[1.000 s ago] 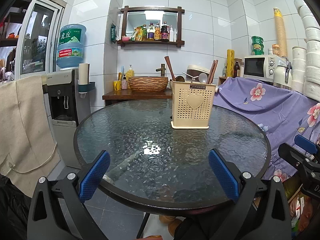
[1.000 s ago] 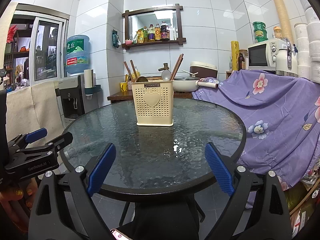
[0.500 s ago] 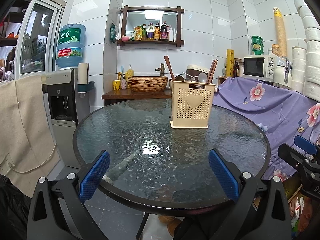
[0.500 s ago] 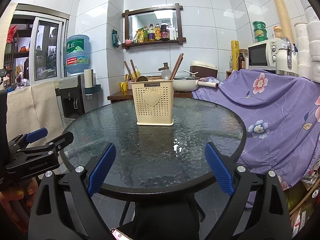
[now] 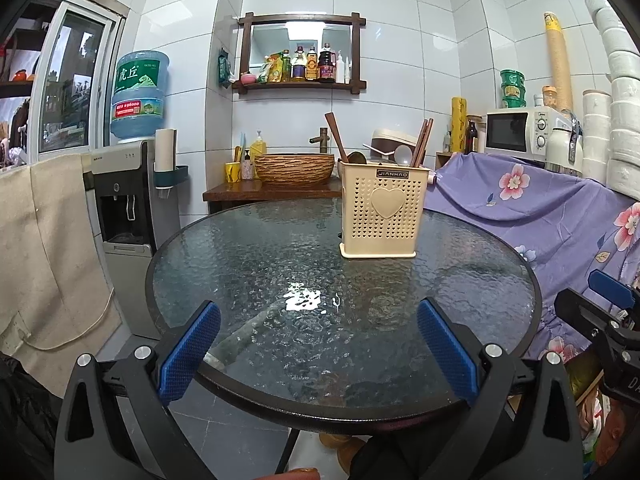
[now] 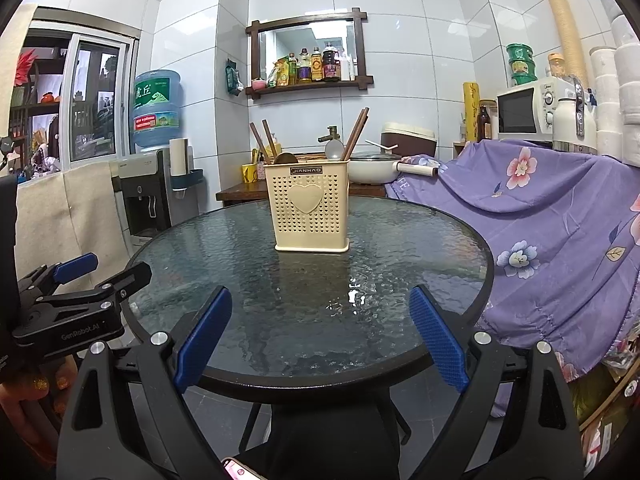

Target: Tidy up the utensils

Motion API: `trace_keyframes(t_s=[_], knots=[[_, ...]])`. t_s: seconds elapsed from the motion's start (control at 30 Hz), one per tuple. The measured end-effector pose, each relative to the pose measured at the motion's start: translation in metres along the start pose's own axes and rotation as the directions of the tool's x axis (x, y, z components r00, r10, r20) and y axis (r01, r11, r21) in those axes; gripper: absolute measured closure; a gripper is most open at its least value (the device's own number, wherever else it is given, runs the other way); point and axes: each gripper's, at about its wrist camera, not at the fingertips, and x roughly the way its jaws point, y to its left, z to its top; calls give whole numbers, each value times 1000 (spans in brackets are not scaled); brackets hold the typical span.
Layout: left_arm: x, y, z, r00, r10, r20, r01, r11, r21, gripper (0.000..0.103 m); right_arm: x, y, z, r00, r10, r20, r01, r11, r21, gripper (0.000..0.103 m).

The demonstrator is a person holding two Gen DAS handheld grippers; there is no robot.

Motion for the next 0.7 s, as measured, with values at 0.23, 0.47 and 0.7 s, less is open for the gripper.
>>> trace_keyframes(t_s=[0.23,0.47,0.7], knots=[[0,-1,0,1000,0,-6,0,1000,3,6,0,-2,-1,1000,-1,-6,1,1000,8,14],[0,-1,0,1000,0,-5,0,1000,3,6,1,-2,-2,1000,0,-8,0,1000,9,14],[0,-1,0,1000,0,-8,0,1000,1,6,1,-4,-2,1000,2,-9,-2,1000,12,14]])
